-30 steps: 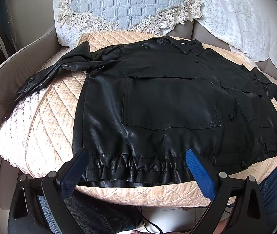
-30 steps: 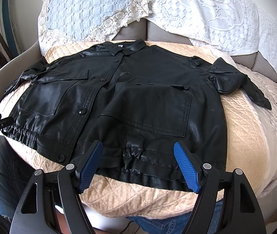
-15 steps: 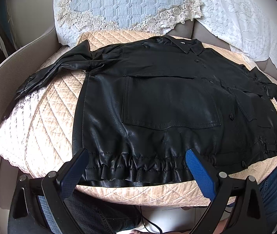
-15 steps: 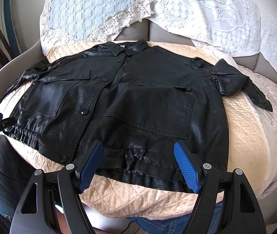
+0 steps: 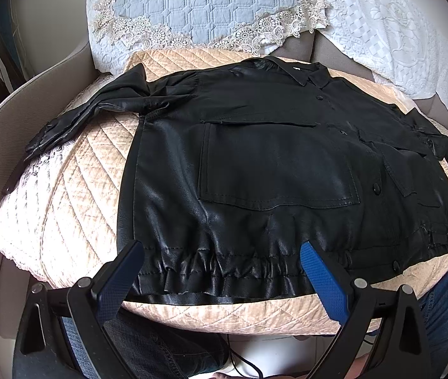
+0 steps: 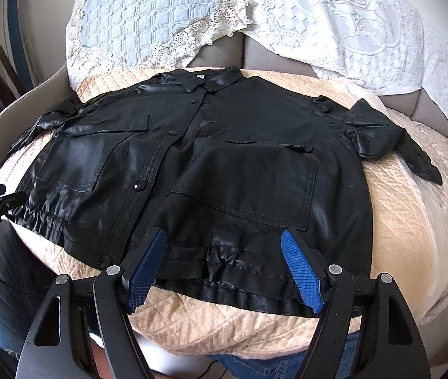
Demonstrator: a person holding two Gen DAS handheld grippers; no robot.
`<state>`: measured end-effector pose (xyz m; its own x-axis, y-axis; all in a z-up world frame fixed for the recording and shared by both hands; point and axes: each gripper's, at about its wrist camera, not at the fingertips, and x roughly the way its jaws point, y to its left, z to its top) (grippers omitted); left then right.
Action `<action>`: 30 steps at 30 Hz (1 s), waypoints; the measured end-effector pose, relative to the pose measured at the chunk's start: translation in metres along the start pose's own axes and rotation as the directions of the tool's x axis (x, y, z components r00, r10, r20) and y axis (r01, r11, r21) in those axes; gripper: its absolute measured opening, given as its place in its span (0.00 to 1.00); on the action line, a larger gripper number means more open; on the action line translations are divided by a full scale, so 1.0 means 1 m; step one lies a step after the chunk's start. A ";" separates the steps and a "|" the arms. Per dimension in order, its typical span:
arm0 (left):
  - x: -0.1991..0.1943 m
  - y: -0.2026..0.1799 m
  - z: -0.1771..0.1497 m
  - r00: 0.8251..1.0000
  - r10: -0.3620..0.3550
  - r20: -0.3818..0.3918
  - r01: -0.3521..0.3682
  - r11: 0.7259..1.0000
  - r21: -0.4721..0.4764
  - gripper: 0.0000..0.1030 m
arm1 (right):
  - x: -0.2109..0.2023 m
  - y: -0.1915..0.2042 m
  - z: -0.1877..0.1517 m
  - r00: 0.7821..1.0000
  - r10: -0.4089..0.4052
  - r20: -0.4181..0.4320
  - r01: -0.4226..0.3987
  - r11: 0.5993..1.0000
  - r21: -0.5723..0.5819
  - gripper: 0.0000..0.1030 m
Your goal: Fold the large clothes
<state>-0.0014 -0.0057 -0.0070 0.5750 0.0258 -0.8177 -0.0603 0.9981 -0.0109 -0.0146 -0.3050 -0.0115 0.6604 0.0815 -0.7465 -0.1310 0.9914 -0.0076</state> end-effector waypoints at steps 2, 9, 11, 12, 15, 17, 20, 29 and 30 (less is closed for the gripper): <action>0.000 0.000 0.000 1.000 0.000 0.000 0.000 1.000 0.000 0.98 | 0.001 0.001 0.001 1.000 0.001 -0.002 -0.001 1.000 -0.001 0.73; 0.002 0.002 0.003 1.000 -0.001 -0.002 0.001 1.000 -0.005 0.98 | 0.003 0.003 0.002 1.000 0.008 -0.001 -0.008 1.000 0.001 0.73; 0.003 0.002 0.004 1.000 -0.004 -0.005 0.004 1.000 -0.007 0.98 | 0.004 0.004 0.003 1.000 0.011 -0.003 -0.011 1.000 0.004 0.73; 0.004 0.003 0.004 1.000 -0.004 -0.006 0.004 1.000 -0.009 0.98 | 0.004 0.004 0.003 1.000 0.009 -0.003 -0.009 1.000 0.004 0.73; 0.007 0.004 0.003 1.000 -0.002 -0.011 0.002 1.000 -0.010 0.98 | 0.006 0.005 0.004 1.000 0.007 -0.006 -0.007 1.000 0.005 0.73; 0.008 0.005 0.003 1.000 -0.001 -0.015 0.001 1.000 -0.013 0.98 | 0.008 0.006 0.005 1.000 0.009 -0.007 -0.009 1.000 0.006 0.73; 0.012 0.008 0.003 1.000 -0.008 -0.022 0.007 1.000 -0.023 0.98 | 0.010 0.007 0.007 1.000 0.012 -0.006 -0.012 1.000 0.005 0.73; 0.029 0.027 0.013 1.000 -0.009 -0.007 0.008 0.998 -0.055 0.98 | 0.025 0.029 0.027 0.998 0.055 0.005 -0.055 0.998 -0.034 0.73; 0.030 0.031 0.017 1.000 -0.008 0.008 0.009 0.998 -0.061 0.98 | 0.027 0.031 0.030 0.998 0.059 0.007 -0.058 0.997 -0.040 0.73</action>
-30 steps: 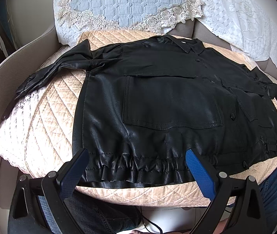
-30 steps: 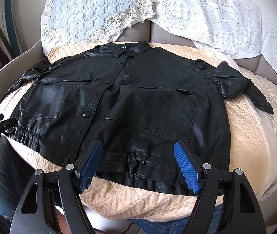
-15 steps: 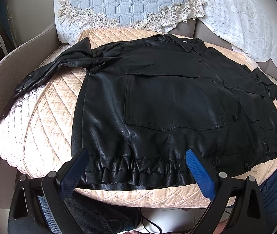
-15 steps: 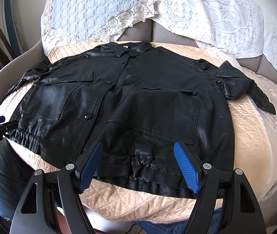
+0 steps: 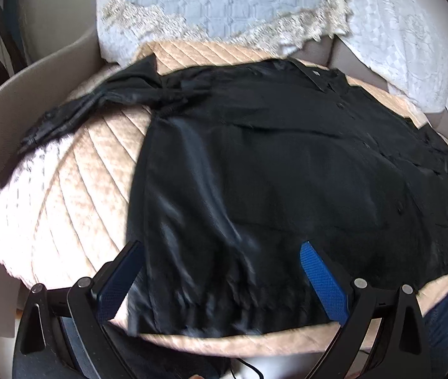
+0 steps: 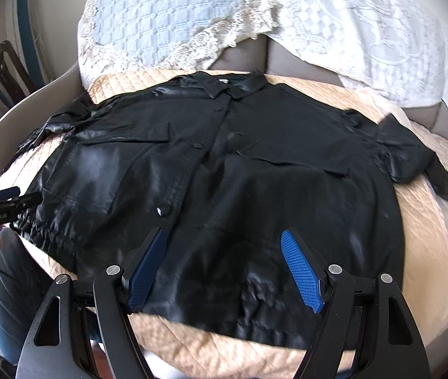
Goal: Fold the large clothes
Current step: 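Grasp a jacket sleeve with the left tool and lift it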
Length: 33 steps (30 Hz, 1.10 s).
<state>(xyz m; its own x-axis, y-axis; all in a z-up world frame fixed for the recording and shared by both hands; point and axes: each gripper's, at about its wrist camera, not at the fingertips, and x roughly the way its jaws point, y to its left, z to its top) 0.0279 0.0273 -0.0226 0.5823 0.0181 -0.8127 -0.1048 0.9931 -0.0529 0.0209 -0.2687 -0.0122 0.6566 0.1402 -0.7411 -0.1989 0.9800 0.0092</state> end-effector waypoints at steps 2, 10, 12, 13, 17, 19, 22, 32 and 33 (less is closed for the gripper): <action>0.006 0.008 0.007 1.000 0.002 0.003 -0.002 1.000 -0.007 0.98 | 0.006 0.007 0.008 1.000 0.014 0.008 -0.014 1.000 -0.014 0.73; 0.027 0.073 0.047 1.000 0.020 0.021 -0.017 0.989 -0.145 0.94 | 0.026 0.033 0.034 0.997 0.074 0.020 -0.072 0.995 -0.067 0.73; 0.031 0.099 0.057 0.998 0.046 0.043 -0.037 0.980 -0.195 0.93 | 0.032 0.039 0.040 0.996 0.084 0.020 -0.082 0.993 -0.080 0.73; 0.033 0.111 0.062 0.997 0.064 0.044 -0.053 0.974 -0.221 0.92 | 0.033 0.040 0.042 0.996 0.086 0.020 -0.084 0.993 -0.084 0.73; 0.040 0.166 0.078 0.988 0.138 0.075 -0.107 0.941 -0.321 0.92 | 0.046 0.047 0.053 0.996 0.094 0.012 -0.092 0.990 -0.104 0.73; 0.045 0.194 0.084 0.982 0.166 0.089 -0.120 0.916 -0.383 0.92 | 0.051 0.049 0.056 0.995 0.095 0.008 -0.094 0.990 -0.107 0.73; 0.059 0.232 0.089 0.979 0.188 0.075 -0.130 0.868 -0.479 0.92 | 0.059 0.052 0.061 0.995 0.096 0.000 -0.095 0.989 -0.109 0.73; 0.099 0.285 0.099 0.955 0.296 0.026 -0.225 0.777 -0.588 0.32 | 0.073 0.046 0.065 0.997 0.081 -0.019 -0.082 0.992 -0.099 0.73; 0.102 0.286 0.102 0.957 0.289 0.017 -0.226 0.784 -0.578 0.26 | 0.073 0.044 0.066 0.997 0.080 -0.018 -0.081 0.992 -0.096 0.73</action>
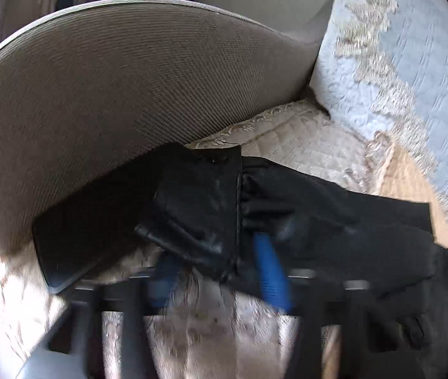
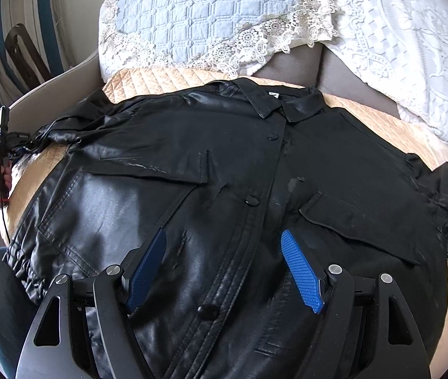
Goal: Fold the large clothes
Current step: 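Grasp a jacket sleeve with the left tool and lift it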
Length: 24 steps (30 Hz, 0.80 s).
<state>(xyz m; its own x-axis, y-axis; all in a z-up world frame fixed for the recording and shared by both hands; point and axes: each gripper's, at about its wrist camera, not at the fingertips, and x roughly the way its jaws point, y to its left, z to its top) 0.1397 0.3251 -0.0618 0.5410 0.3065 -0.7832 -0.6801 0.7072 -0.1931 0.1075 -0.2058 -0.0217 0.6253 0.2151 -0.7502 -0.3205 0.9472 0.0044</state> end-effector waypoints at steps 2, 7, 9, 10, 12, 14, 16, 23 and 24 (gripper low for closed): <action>-0.002 -0.003 0.007 1.000 -0.007 -0.001 0.007 1.000 0.010 0.14 | -0.004 -0.005 -0.003 1.000 0.002 0.008 -0.002 1.000 0.013 0.73; -0.056 -0.036 0.027 0.989 -0.113 0.096 0.104 0.991 0.089 0.12 | -0.013 -0.019 -0.011 1.000 0.010 0.020 -0.011 0.998 0.056 0.73; -0.092 -0.063 0.032 0.970 -0.199 0.142 0.178 0.973 0.150 0.11 | -0.018 -0.024 -0.015 1.000 0.010 0.025 -0.012 0.997 0.070 0.73; -0.109 -0.078 0.032 0.957 -0.243 0.159 0.213 0.959 0.185 0.11 | -0.020 -0.026 -0.017 1.000 0.010 0.028 -0.012 0.997 0.077 0.73; -0.140 -0.114 0.030 0.924 -0.340 0.177 0.290 0.922 0.258 0.11 | -0.025 -0.031 -0.021 0.999 0.008 0.035 -0.011 0.996 0.088 0.73; -0.163 -0.152 0.023 0.882 -0.443 0.164 0.376 0.868 0.323 0.11 | -0.031 -0.037 -0.026 0.999 0.005 0.041 -0.009 0.995 0.103 0.73; -0.178 -0.189 0.006 0.838 -0.532 0.119 0.457 0.805 0.378 0.11 | -0.035 -0.041 -0.028 0.999 0.000 0.042 -0.005 0.993 0.116 0.73; -0.139 -0.296 -0.094 0.775 -0.607 -0.174 0.611 0.653 0.447 0.12 | -0.053 -0.057 -0.040 0.998 -0.045 0.039 0.038 0.987 0.155 0.73; -0.125 -0.305 -0.111 0.766 -0.596 -0.242 0.634 0.636 0.440 0.12 | -0.055 -0.060 -0.040 0.998 -0.046 0.038 0.039 0.986 0.164 0.73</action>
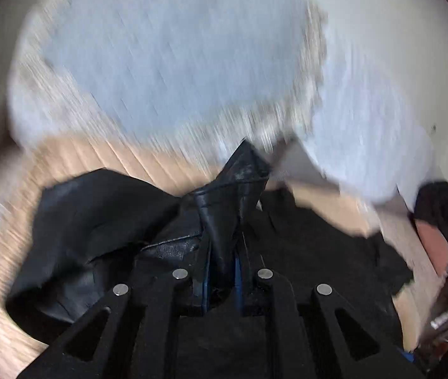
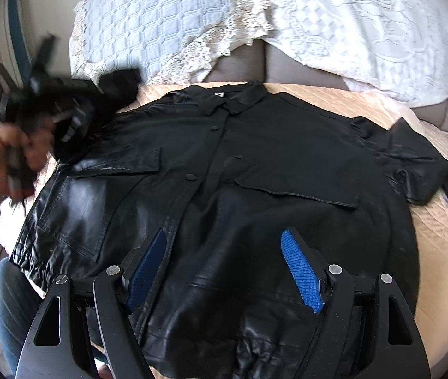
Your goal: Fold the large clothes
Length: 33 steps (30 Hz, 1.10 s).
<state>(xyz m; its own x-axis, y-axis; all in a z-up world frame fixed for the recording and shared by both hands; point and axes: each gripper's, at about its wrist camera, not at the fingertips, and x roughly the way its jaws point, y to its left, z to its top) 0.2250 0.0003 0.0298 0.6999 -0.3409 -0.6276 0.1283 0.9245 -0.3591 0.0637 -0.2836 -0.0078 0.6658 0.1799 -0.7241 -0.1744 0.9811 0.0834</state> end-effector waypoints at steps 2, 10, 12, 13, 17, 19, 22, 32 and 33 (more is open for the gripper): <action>0.029 -0.007 -0.020 0.994 -0.029 -0.102 0.030 1.000 0.005 0.15 | -0.002 -0.004 0.000 1.000 0.010 -0.003 -0.010 1.000 0.020 0.73; -0.038 -0.001 -0.032 0.989 -0.144 -0.032 0.144 0.989 0.013 0.51 | 0.016 0.004 0.026 0.990 0.143 -0.001 -0.143 0.985 0.095 0.73; -0.060 0.024 -0.022 0.998 -0.057 0.039 0.057 0.998 0.013 0.52 | 0.029 0.009 0.038 0.984 0.180 -0.007 -0.178 0.976 0.122 0.73; -0.067 0.038 -0.019 0.998 -0.008 0.061 0.008 1.000 0.008 0.52 | 0.038 0.013 0.047 0.979 0.203 -0.009 -0.200 0.970 0.137 0.73; -0.064 0.103 -0.016 0.991 0.130 0.029 -0.126 0.987 -0.100 0.49 | 0.098 0.028 0.085 0.951 0.303 -0.067 -0.285 0.939 0.195 0.73; -0.050 0.123 -0.023 0.991 0.134 -0.019 -0.135 0.981 -0.142 0.44 | 0.133 0.035 0.097 0.939 0.322 -0.120 -0.292 0.932 0.217 0.73; -0.041 0.131 -0.041 0.991 0.115 -0.064 -0.123 0.982 -0.146 0.43 | 0.186 0.046 0.104 0.916 0.321 -0.242 -0.262 0.933 0.245 0.60; -0.013 0.129 -0.041 0.984 0.132 -0.120 -0.139 0.989 -0.052 0.43 | 0.192 0.029 0.147 0.955 0.223 -0.195 -0.188 0.965 0.183 0.09; -0.005 0.131 -0.043 0.978 0.148 -0.150 -0.154 0.988 -0.029 0.43 | 0.201 0.027 0.147 0.953 0.199 -0.227 -0.162 0.972 0.172 0.13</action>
<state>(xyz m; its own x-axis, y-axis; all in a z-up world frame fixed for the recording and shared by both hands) 0.2081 0.1156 -0.0438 0.5974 -0.2225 -0.7704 -0.0014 0.9604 -0.2785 0.2990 -0.2103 -0.0503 0.4356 0.3510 -0.8289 -0.1527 0.9363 0.3163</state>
